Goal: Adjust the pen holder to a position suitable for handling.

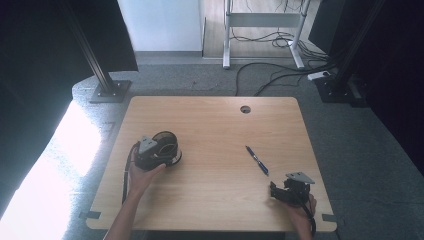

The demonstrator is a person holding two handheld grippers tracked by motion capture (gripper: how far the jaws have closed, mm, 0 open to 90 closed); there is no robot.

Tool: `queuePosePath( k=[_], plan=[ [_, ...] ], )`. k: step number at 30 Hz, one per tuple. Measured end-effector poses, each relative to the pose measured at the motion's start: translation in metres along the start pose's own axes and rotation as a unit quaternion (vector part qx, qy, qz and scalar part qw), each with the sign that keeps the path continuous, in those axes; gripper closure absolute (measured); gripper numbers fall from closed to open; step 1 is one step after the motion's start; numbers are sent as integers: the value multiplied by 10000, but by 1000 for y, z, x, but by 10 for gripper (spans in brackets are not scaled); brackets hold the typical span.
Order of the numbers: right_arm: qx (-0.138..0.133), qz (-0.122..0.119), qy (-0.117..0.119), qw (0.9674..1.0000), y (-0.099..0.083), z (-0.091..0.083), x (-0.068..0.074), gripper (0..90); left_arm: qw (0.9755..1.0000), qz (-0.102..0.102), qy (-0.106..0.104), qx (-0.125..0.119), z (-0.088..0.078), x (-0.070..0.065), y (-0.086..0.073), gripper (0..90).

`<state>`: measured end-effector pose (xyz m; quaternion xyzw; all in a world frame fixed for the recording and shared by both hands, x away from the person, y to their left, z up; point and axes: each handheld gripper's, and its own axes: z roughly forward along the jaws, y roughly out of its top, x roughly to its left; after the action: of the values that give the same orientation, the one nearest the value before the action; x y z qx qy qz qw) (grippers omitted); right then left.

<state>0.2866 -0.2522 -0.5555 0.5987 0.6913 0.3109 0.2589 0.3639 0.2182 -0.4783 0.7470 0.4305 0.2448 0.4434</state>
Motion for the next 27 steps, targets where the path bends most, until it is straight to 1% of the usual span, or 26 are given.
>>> queuePosePath(
  k=[5, 13, 18, 27],
  plan=[
    [1, 1, 0, 10000, 0, 0, 0, 132, 10000, 22, -76, -10, 2, -5, 1, 97],
    [-1, -1, -1, 10000, 0, 0, 0, 132, 9999, 56, -107, 1, 4, -12, 0, 97],
    [1, 2, 0, 10000, 0, 0, 0, 132, 9998, 63, -165, 9, 5, -17, -1, 96],
    [2, 13, -9, 10000, 0, 0, 0, 134, 9994, 113, -334, -22, 9, -33, -2, 97]
  ],
)
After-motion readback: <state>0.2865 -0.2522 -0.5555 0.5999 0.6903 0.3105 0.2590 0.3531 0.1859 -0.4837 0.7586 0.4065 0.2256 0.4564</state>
